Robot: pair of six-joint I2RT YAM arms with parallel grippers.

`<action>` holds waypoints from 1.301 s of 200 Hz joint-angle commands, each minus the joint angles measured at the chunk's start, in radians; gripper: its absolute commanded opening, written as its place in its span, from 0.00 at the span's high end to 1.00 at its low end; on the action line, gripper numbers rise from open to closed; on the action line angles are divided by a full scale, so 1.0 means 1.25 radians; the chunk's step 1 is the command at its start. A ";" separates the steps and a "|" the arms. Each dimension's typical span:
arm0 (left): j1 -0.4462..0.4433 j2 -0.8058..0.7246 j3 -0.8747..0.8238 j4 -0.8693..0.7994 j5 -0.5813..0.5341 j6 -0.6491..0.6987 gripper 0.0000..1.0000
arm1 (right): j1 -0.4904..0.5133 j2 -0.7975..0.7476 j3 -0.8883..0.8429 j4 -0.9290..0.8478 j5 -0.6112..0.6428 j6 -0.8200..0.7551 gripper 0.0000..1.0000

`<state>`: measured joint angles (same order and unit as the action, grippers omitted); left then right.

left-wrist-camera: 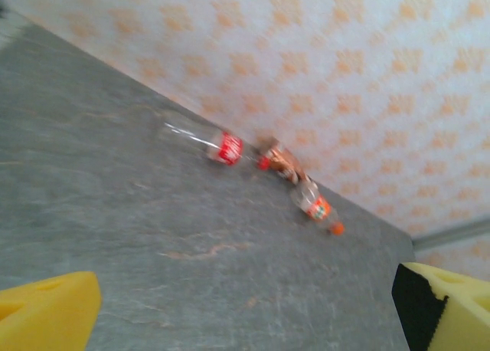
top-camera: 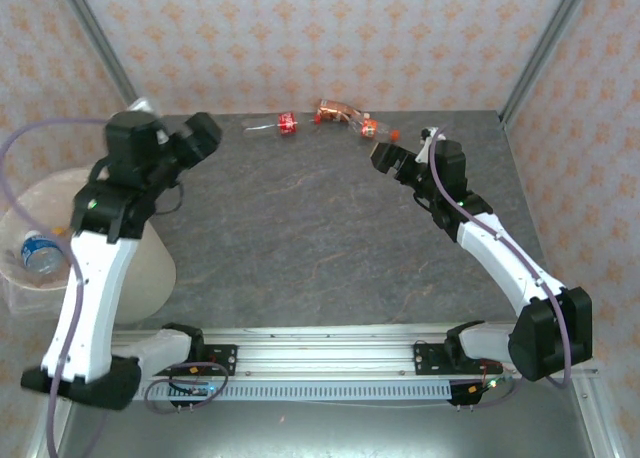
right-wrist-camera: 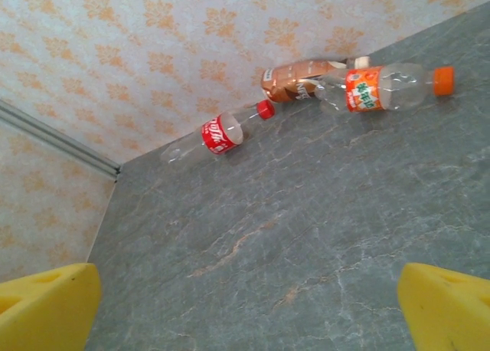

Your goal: Put the plastic bottles in the bin

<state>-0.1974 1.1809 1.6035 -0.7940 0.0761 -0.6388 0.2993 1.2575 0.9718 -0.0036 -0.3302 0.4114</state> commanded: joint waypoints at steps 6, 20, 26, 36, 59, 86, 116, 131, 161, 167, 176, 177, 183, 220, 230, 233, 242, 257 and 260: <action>-0.100 0.137 0.064 0.064 -0.079 0.003 0.00 | -0.005 -0.025 -0.010 -0.070 0.109 0.028 0.01; -0.131 0.218 0.112 0.052 -0.080 0.009 0.00 | -0.011 -0.012 0.003 -0.124 0.128 0.032 0.01; -0.140 0.247 0.130 0.045 -0.079 0.010 0.00 | -0.018 -0.002 0.013 -0.150 0.126 0.037 0.01; -0.155 0.287 0.153 0.037 -0.078 0.013 0.00 | -0.028 0.019 0.028 -0.178 0.109 0.036 0.01; -0.174 0.330 0.139 0.059 -0.063 0.004 0.00 | -0.057 0.083 0.065 -0.201 0.039 0.014 0.01; -0.178 0.331 0.063 0.100 -0.031 -0.015 0.00 | -0.082 0.193 0.158 -0.239 0.003 -0.061 0.01; -0.178 0.306 -0.008 0.092 -0.064 -0.014 0.00 | -0.103 0.368 0.337 -0.324 0.002 -0.193 0.01; -0.177 0.292 -0.036 0.090 -0.084 -0.009 0.00 | -0.110 0.456 0.443 -0.359 -0.010 -0.272 0.01; -0.177 0.279 -0.056 0.067 -0.122 0.005 0.00 | -0.111 0.588 0.594 -0.354 -0.018 -0.403 0.01; -0.176 0.279 -0.061 0.066 -0.127 0.008 0.00 | -0.111 0.609 0.619 -0.349 -0.023 -0.420 0.01; -0.176 0.276 -0.067 0.068 -0.132 0.009 0.00 | -0.111 0.644 0.660 -0.343 -0.032 -0.442 0.01; -0.177 0.276 -0.068 0.067 -0.133 0.009 0.00 | -0.111 0.648 0.665 -0.343 -0.032 -0.443 0.01; -0.177 0.275 -0.074 0.071 -0.136 0.008 0.00 | -0.111 0.672 0.693 -0.341 -0.039 -0.453 0.01; -0.176 0.292 -0.091 0.095 -0.138 -0.001 0.00 | -0.111 0.838 0.922 -0.386 -0.076 -0.395 0.01; -0.175 0.303 -0.086 0.096 -0.134 0.000 0.00 | -0.111 0.884 0.994 -0.395 -0.084 -0.367 0.01; -0.174 0.306 -0.083 0.096 -0.132 0.001 0.00 | -0.111 0.903 1.016 -0.398 -0.085 -0.355 0.01; -0.174 0.318 -0.075 0.093 -0.129 0.003 0.00 | -0.111 0.952 1.080 -0.407 -0.086 -0.331 0.01; -0.174 0.333 -0.061 0.086 -0.125 0.008 0.00 | -0.111 1.039 1.216 -0.433 -0.089 -0.305 0.01; -0.174 0.335 -0.060 0.085 -0.125 0.008 0.00 | -0.111 1.057 1.243 -0.439 -0.090 -0.302 0.01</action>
<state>-0.4171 1.5635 1.4986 -0.6880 -0.0608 -0.6357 0.1627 2.4531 2.3333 -0.4801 -0.4183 -0.0341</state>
